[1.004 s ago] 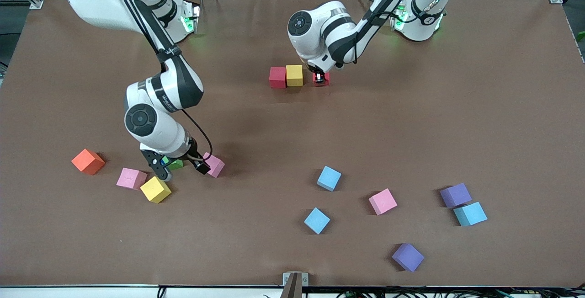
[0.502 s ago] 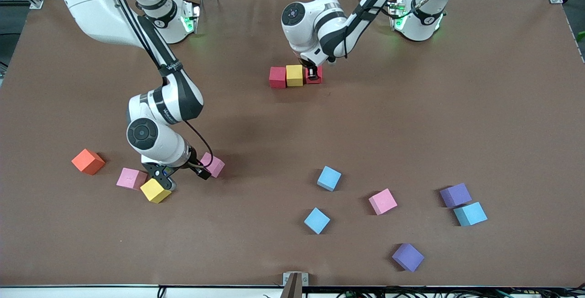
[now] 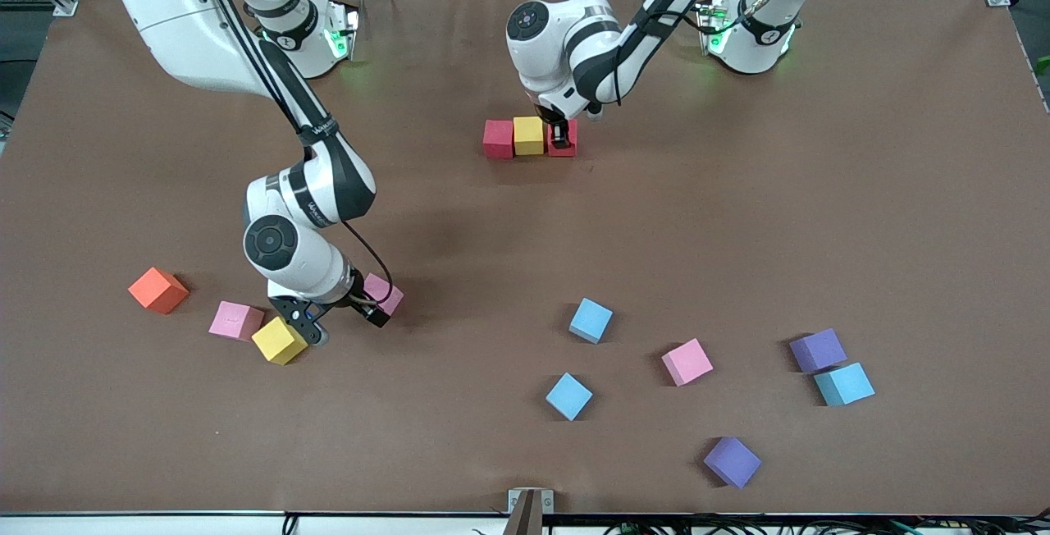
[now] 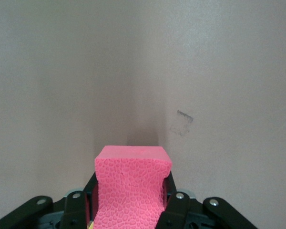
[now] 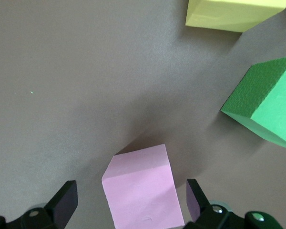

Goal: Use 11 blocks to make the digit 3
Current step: 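Grasp the pink cube beside the green cube with the right gripper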

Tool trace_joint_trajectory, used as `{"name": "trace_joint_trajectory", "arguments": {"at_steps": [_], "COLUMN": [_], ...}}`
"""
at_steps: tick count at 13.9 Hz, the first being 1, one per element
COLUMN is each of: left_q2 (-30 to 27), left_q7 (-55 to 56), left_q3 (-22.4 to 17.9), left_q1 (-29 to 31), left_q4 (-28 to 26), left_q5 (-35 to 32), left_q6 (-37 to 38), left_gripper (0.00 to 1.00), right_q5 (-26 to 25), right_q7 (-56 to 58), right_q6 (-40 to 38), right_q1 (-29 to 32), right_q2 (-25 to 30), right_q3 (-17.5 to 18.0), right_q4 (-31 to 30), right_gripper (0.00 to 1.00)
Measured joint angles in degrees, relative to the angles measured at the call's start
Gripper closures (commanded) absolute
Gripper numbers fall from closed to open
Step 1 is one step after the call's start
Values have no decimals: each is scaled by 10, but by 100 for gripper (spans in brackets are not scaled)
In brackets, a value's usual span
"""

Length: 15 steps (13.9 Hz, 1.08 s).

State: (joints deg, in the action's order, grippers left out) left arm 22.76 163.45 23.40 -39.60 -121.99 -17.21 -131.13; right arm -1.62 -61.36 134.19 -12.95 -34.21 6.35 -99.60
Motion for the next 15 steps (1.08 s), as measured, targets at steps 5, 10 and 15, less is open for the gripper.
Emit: {"name": "trace_joint_trajectory", "arguments": {"at_steps": [5,10,15], "left_q2": [0,2,10], "left_q7": [1,4,7], "left_q3": [0,0,0], "left_q1": [-5,-12,-13], "left_q4": [0,-1,-1], "left_q5": [0,0,0], "left_q6": [-4,-5,-10], "left_gripper": [86,86,86], "right_q5": [0,0,0], "right_q7": [1,1,1], "right_q6": [0,0,0], "right_q1": [-8,-12,-11], "right_q2": [-11,-13,-15], "right_q3": [0,-2,-10], "right_q4": [0,0,0], "right_gripper": [0,0,0]}}
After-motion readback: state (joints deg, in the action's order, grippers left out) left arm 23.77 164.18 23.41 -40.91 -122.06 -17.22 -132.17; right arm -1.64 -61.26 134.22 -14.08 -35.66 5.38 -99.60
